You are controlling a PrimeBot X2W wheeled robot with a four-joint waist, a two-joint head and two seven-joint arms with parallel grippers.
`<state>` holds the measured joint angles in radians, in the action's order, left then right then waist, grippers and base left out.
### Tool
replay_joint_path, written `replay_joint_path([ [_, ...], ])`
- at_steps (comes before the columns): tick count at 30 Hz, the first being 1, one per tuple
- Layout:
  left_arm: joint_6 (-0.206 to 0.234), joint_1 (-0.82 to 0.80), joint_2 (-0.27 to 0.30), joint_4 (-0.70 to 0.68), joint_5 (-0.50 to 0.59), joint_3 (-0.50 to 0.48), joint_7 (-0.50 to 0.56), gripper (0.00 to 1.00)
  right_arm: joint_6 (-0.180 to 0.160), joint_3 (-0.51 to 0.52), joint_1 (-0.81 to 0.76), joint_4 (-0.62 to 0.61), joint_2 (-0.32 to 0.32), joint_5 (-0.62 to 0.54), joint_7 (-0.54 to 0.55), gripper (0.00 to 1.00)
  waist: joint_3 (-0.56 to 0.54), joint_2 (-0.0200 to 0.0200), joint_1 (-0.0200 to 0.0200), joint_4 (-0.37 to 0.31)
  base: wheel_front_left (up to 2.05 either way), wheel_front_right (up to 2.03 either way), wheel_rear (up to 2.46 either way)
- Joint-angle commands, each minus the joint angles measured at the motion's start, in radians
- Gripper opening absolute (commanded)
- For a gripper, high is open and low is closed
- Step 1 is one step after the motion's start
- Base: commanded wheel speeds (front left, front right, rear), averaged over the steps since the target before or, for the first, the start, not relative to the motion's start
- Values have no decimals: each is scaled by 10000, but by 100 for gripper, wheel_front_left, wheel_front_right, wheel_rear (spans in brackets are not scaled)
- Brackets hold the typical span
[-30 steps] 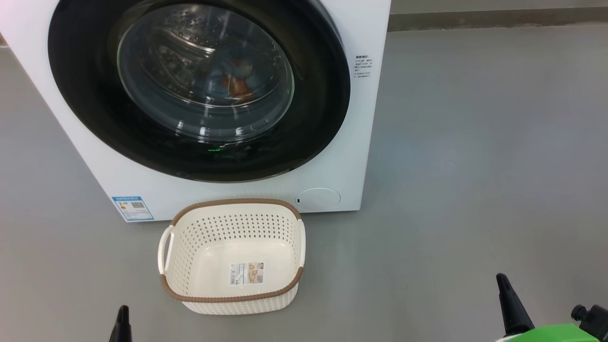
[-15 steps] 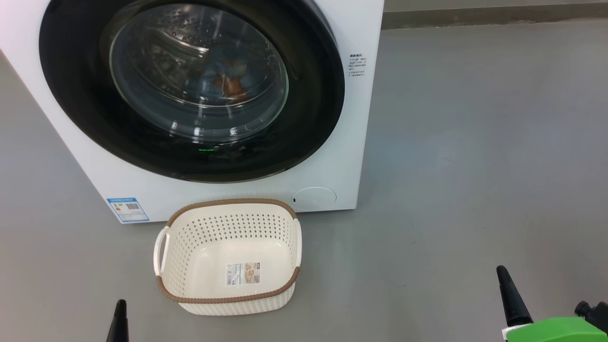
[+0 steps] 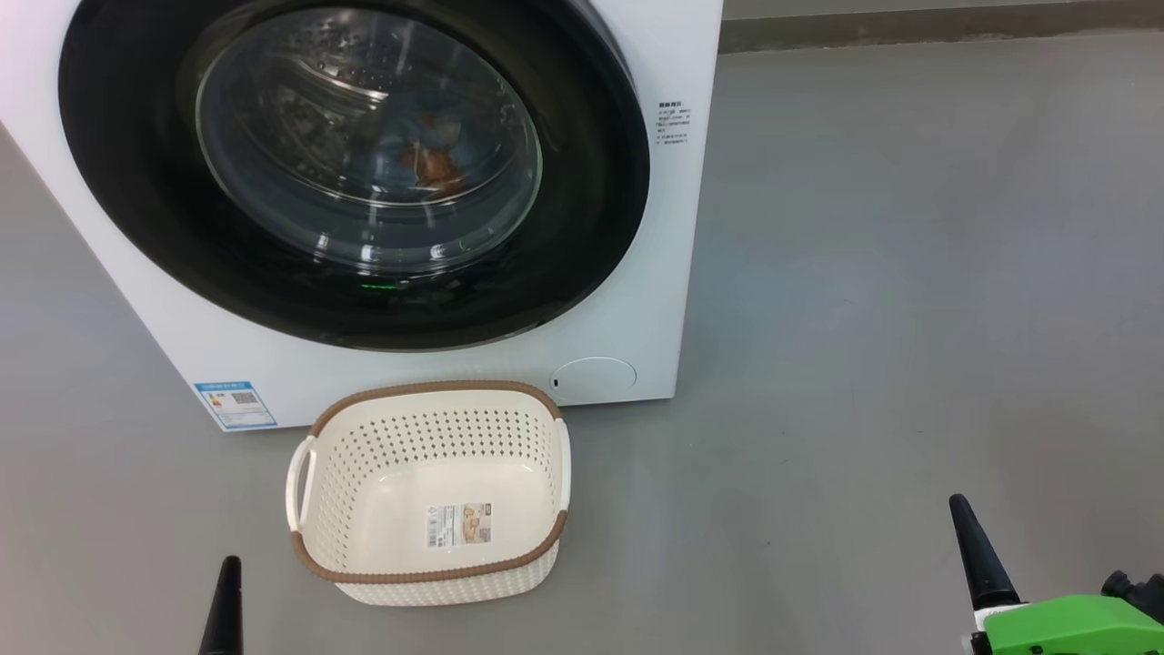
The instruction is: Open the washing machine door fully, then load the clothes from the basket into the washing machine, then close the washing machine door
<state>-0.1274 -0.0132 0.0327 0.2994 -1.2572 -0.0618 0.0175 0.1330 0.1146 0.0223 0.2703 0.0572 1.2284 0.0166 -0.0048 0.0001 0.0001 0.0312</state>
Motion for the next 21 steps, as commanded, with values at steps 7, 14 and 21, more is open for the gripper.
replay_joint_path([
  [7,-27,-606,171,-353,-950,-342,257,0,-11,-80,518,-250,-4,1005,248,0,19,-1,0,-74,0,0,0],
  [14,-28,-705,172,-407,-1685,-394,458,0,-15,-58,615,-251,-23,1806,455,0,36,-1,0,-142,0,0,0],
  [21,-30,-789,173,-454,-2314,-439,631,0,-17,-40,698,-253,-39,2493,632,0,51,-1,0,-201,0,0,0],
])
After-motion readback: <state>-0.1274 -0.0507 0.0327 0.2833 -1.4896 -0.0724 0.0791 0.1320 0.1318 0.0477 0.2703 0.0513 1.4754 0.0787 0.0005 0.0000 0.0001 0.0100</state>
